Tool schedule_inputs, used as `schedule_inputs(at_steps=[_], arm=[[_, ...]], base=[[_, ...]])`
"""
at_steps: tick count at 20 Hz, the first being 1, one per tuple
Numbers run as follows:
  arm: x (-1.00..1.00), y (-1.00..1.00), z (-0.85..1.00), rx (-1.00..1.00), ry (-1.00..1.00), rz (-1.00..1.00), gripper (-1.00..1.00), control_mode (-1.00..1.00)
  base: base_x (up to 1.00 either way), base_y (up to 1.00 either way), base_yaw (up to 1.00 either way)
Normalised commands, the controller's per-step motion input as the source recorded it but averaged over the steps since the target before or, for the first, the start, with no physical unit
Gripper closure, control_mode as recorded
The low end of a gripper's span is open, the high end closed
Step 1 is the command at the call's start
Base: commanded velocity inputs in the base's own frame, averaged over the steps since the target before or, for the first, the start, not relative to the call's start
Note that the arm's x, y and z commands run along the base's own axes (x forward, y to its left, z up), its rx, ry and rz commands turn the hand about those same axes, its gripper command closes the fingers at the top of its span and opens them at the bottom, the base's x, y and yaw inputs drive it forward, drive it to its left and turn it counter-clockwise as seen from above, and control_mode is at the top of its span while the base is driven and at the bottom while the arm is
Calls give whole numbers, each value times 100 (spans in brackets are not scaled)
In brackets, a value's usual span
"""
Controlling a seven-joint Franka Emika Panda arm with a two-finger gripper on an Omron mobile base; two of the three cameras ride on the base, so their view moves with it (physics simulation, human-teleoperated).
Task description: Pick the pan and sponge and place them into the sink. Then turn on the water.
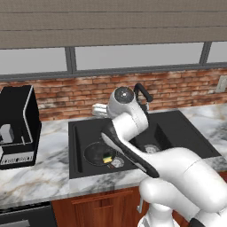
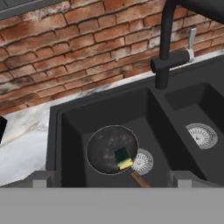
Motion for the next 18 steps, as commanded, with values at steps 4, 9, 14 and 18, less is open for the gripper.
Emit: schedule_inputs(at_steps=[4,9,14,18], arm=[[-100,-89,0,22,0,-5,-100,-100],[-80,-100,20,33,0,-12,-100,-100],[-41,-98,65,36,0,-17,-100,-100],[-7,-93,75,35,3,-17,-100,-100]], base=[[0,0,0],[0,0,0],[0,0,0],[0,0,0]])
